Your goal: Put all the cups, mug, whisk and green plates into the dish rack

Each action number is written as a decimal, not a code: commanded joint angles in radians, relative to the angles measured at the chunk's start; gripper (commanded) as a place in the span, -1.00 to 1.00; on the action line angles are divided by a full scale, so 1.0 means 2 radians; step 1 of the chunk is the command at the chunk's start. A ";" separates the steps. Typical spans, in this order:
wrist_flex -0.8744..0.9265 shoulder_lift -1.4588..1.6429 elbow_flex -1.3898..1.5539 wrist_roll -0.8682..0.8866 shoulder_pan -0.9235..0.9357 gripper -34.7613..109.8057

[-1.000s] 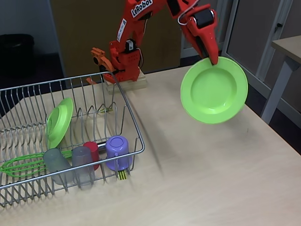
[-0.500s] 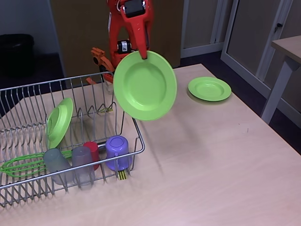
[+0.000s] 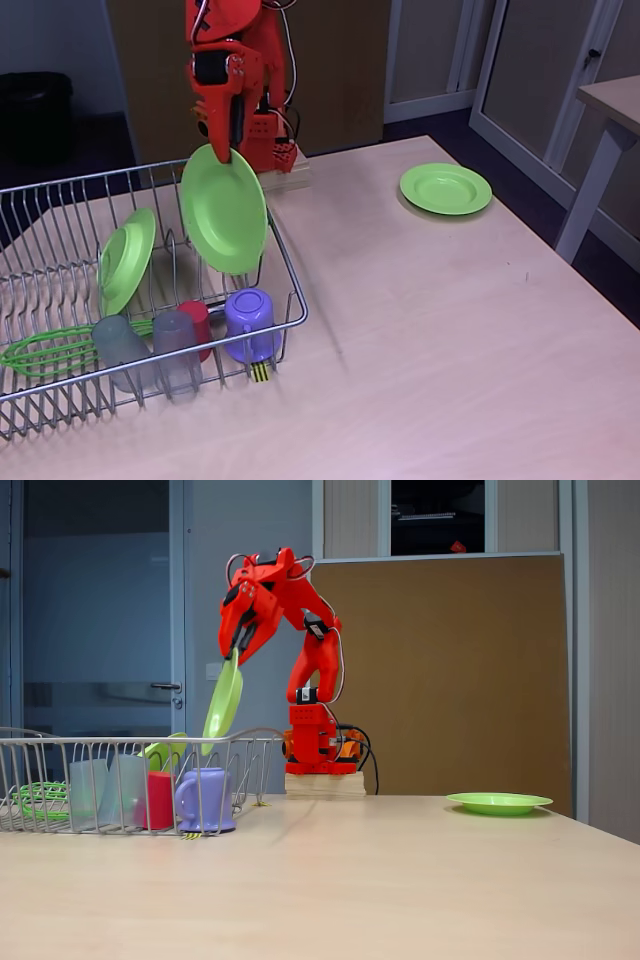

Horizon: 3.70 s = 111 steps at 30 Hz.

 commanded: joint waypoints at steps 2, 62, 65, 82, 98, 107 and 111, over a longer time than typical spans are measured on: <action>-0.018 0.028 0.025 -0.026 0.041 -0.52; -0.159 0.121 0.284 -0.112 0.199 -0.52; -0.155 0.133 0.298 -0.116 0.207 -0.52; -0.176 0.160 0.374 -0.156 0.204 -0.52; -0.183 0.153 0.407 -0.202 0.182 -0.32; -0.119 0.247 0.377 -0.219 0.179 -0.33; -0.108 0.273 0.353 -0.235 0.173 -0.33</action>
